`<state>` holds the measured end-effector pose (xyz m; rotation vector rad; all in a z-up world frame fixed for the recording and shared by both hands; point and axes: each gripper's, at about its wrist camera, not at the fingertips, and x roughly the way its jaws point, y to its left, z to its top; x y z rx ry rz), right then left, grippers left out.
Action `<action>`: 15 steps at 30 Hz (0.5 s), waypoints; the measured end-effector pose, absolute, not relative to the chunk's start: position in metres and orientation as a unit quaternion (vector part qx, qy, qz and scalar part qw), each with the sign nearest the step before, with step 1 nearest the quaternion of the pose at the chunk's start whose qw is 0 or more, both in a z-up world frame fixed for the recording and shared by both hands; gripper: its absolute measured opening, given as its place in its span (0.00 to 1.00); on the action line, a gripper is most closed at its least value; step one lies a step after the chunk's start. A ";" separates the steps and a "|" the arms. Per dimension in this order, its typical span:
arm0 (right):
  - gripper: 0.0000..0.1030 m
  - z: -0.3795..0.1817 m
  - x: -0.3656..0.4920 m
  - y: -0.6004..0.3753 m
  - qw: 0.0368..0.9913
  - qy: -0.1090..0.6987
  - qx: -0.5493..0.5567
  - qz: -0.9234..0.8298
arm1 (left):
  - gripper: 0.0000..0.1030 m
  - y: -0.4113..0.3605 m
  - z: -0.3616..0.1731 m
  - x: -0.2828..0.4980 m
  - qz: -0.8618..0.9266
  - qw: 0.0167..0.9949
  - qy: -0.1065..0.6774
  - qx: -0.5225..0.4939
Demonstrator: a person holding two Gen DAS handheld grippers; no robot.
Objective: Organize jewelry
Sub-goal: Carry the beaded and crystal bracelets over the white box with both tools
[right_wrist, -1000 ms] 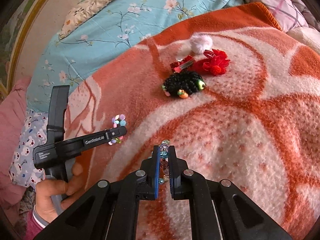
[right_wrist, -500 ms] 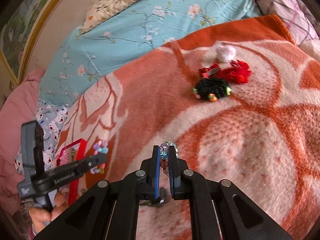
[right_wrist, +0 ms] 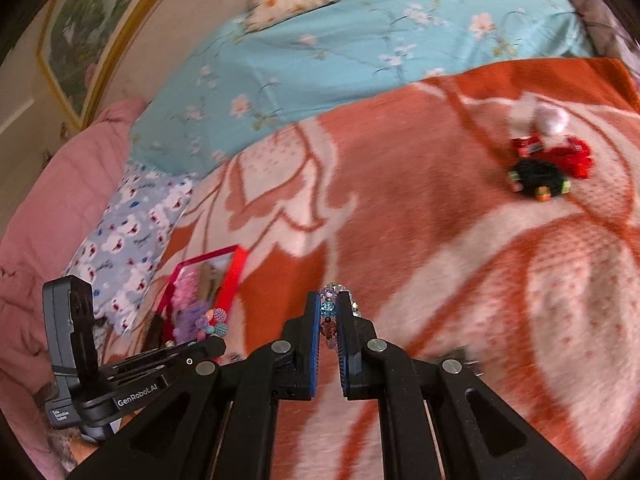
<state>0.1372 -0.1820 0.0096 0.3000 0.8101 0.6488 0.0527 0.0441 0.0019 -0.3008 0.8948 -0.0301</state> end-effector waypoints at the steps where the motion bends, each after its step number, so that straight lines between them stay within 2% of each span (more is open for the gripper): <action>1: 0.07 0.010 0.134 -0.173 0.854 0.387 0.138 0.317 | 0.10 0.050 0.002 0.047 -0.009 0.890 0.430 -0.150; 15: 0.07 0.020 0.097 -0.090 0.825 0.395 0.097 0.393 | 0.10 0.129 0.004 -0.024 0.068 0.891 0.407 -0.191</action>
